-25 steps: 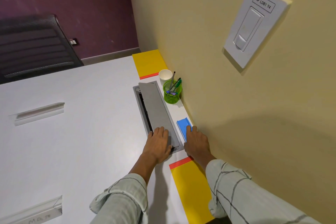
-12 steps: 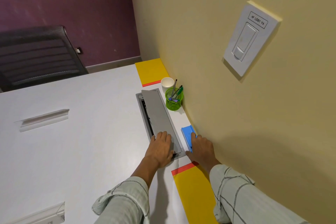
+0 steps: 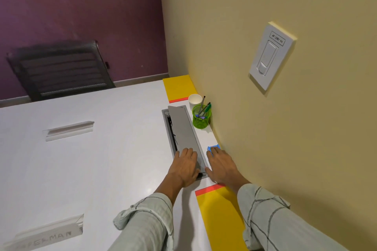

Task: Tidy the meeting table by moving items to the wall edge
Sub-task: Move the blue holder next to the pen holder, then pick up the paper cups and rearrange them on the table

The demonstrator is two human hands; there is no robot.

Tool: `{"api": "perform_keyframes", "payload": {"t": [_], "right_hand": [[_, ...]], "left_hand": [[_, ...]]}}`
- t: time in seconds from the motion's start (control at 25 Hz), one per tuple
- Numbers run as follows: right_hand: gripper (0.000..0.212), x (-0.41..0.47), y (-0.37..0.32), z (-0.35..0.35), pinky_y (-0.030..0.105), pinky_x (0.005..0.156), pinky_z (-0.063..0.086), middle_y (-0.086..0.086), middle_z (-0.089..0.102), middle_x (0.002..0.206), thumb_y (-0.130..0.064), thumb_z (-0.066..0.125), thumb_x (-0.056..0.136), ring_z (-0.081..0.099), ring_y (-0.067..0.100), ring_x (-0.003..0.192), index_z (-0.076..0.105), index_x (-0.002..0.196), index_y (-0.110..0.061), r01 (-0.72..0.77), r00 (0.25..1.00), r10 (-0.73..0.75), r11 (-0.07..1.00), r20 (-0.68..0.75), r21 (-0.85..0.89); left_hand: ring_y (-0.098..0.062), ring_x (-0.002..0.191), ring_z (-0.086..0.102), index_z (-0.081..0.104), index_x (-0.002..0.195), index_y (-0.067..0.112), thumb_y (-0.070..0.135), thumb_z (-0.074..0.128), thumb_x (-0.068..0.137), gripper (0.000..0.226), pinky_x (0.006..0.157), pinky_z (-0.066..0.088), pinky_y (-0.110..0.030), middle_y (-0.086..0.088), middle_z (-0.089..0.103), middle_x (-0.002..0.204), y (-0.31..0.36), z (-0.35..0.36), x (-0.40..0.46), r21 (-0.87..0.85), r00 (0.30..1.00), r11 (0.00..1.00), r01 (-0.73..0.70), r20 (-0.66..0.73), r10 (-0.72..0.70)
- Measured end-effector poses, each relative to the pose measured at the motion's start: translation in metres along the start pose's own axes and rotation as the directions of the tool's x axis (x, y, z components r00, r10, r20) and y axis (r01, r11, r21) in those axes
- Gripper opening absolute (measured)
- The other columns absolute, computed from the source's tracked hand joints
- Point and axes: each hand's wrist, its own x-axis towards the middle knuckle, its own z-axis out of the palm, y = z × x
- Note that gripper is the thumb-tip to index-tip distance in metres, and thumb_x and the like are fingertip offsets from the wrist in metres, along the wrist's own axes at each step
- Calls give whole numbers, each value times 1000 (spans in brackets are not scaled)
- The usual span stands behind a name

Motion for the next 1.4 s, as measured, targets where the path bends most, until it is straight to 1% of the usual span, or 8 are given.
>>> {"api": "perform_keyframes", "payload": {"t": [0.08,0.2,0.4,0.72,0.96,1.16,1.28,1.4], "right_hand": [[71,-2,-9,-7,45,121,23,18,25,159,-53,37,100,23,34,147,24,152,-7,73,997,-72,997,-6,37],[74,-11,-25,-17,45,120,24,16,29,158,-61,27,99,27,32,145,25,151,-8,167,984,-160,981,-76,103],[77,-27,-64,-35,45,121,20,12,26,160,-64,20,98,24,29,147,21,154,-12,351,933,-336,929,-128,120],[73,-65,-167,-93,45,122,15,11,21,163,-59,21,100,14,27,151,21,155,-10,595,795,-565,797,-221,101],[70,-90,-283,-164,46,122,16,11,20,163,-57,20,101,14,28,151,21,155,-12,695,683,-647,718,-339,29],[77,-152,-418,-206,48,124,9,5,11,165,-68,14,94,8,27,153,14,156,-22,741,624,-672,671,-399,28],[77,-195,-502,-220,47,122,7,3,10,166,-69,17,95,8,27,153,14,156,-24,781,573,-705,624,-418,18],[78,-231,-579,-234,47,122,9,4,13,165,-69,16,94,11,28,152,15,156,-22,830,493,-763,556,-418,-35]], "left_hand": [[-33,135,32,34,140,8,44,38,99,55,115,25,-52,-15,36,147,-3,-4,-13,44,1000,999,22,-14,-22],[-32,139,27,30,144,7,50,27,101,61,116,21,-52,-15,32,151,-7,-7,-40,69,995,992,102,-20,-101],[-32,149,11,13,153,6,57,13,100,74,120,11,-53,-15,15,161,-16,-7,-103,51,962,961,273,2,-274],[-31,147,18,20,151,6,64,11,96,81,118,17,-50,-15,22,159,-56,-25,-245,39,854,857,514,-119,-507],[-30,148,18,19,152,12,61,10,97,75,120,17,-50,-12,22,160,-87,-59,-361,-5,716,743,669,-262,-647],[-31,150,12,12,155,20,64,12,95,74,121,12,-52,-7,11,164,-120,-83,-515,-2,561,593,805,-325,-762],[-31,148,18,17,153,16,61,14,97,72,120,19,-52,-9,18,162,-137,-81,-618,-23,487,530,848,-364,-794],[-30,147,22,21,152,13,57,16,99,70,118,24,-51,-11,24,159,-151,-68,-703,-39,419,464,885,-371,-829]]}}
